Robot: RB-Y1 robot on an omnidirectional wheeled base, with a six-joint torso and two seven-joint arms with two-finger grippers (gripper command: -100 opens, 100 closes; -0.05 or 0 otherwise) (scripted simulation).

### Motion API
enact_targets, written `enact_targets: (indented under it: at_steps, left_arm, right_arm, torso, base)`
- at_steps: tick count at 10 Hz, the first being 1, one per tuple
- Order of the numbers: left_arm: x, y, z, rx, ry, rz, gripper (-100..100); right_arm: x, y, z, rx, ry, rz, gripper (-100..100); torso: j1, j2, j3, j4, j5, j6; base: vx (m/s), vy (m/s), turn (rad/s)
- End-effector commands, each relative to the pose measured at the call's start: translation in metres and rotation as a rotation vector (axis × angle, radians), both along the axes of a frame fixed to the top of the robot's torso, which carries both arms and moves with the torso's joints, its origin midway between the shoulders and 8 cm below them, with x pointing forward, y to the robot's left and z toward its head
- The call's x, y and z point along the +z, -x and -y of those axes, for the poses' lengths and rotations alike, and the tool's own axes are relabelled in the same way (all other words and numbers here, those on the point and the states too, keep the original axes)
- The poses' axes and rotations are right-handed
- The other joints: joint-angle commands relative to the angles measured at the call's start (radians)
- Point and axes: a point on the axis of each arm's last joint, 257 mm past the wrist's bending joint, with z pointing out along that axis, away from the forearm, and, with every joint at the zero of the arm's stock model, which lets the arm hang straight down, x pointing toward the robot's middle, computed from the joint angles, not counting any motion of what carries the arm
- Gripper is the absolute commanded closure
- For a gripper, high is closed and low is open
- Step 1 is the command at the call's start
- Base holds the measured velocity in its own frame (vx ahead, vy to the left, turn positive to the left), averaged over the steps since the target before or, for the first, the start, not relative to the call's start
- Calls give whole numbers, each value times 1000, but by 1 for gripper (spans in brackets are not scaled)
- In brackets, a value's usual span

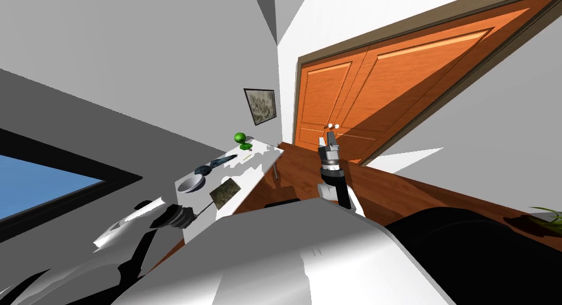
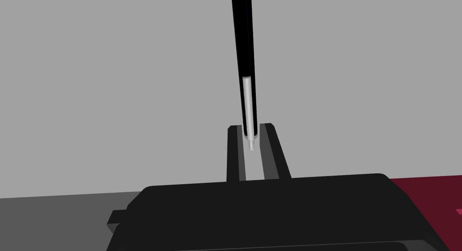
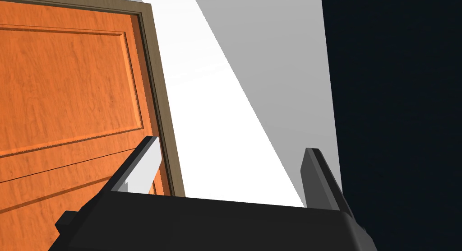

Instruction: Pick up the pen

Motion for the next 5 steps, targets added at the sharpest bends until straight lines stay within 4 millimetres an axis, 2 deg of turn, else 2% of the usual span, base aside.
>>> enact_targets:
  at_steps: [1, 3, 4, 5]
  left_arm:
    - [7, -6, 0, -14, 0, 0, 100]
    - [22, -19, 0, -46, -1, -1, 100]
    - [17, -15, 1, -33, -2, 0, 100]
    - [18, -15, 1, -35, -1, -2, 0]
  right_arm:
    - [0, 0, 0, 0, 0, 0, 0]
    - [0, 0, 0, 0, 0, 0, 0]
    - [0, 0, 0, 0, 0, 0, 0]
    - [0, 0, 0, 0, 0, 0, 0]
  torso:
    - [0, 0, 0, 0, 0, 0]
    - [-3, -1, 0, 0, -2, 0]
    - [-4, -1, -1, 0, -2, 0]
    - [-3, -1, 0, 0, -1, 1]
  base:
    - [21, -17, 136]
    - [34, -39, 163]
    - [18, -25, 40]
    - [0, 0, 0]
